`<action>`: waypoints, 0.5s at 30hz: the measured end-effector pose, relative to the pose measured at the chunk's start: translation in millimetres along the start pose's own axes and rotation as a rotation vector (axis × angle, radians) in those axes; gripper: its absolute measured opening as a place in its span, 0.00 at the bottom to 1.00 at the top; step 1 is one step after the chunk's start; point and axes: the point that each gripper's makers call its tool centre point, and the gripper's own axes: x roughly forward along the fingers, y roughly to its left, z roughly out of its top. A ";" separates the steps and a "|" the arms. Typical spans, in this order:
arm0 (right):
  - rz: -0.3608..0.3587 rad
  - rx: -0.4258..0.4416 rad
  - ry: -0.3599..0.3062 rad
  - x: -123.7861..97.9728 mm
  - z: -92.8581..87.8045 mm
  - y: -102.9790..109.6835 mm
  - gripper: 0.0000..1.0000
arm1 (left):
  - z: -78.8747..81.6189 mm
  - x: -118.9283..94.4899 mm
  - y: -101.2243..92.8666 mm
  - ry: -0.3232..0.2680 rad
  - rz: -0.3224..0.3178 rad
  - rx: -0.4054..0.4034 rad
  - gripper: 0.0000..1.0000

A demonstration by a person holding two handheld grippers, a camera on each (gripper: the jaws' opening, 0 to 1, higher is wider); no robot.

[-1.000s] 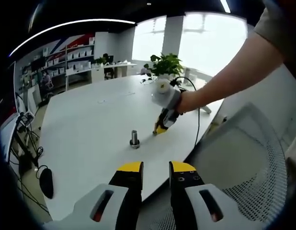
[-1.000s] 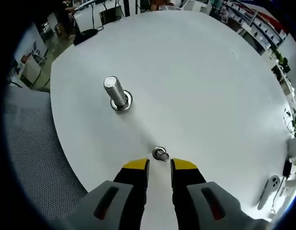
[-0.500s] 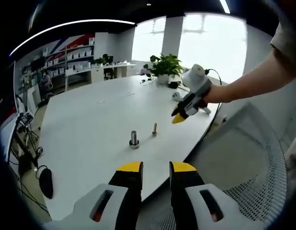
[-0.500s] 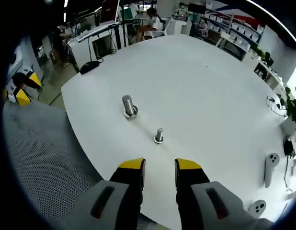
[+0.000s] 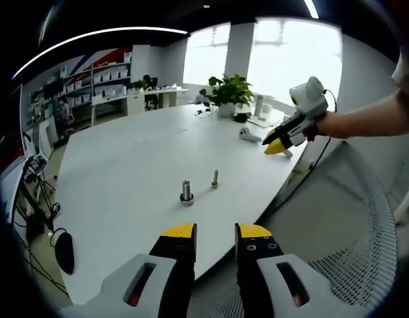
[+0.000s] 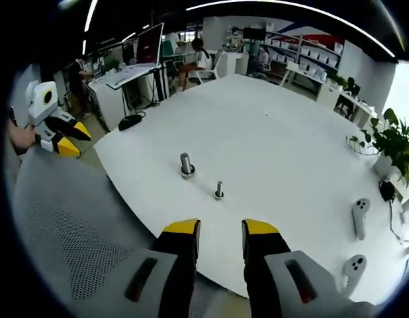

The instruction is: Place the washer onto the threaded stud by aligning its center hole with the stud, sliding it down to the base, and recovering from edge contact or off-axis alignment until the washer reaches the visible bottom stop.

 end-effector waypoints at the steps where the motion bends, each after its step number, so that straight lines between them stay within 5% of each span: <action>1: 0.003 0.005 -0.003 -0.7 -2.0 2.6 0.27 | -0.2 0.0 0.0 0.001 0.000 0.001 0.21; 15: -0.015 0.041 -0.056 -17.4 -6.5 13.2 0.28 | -0.1 -0.6 -0.7 0.002 -0.004 0.002 0.21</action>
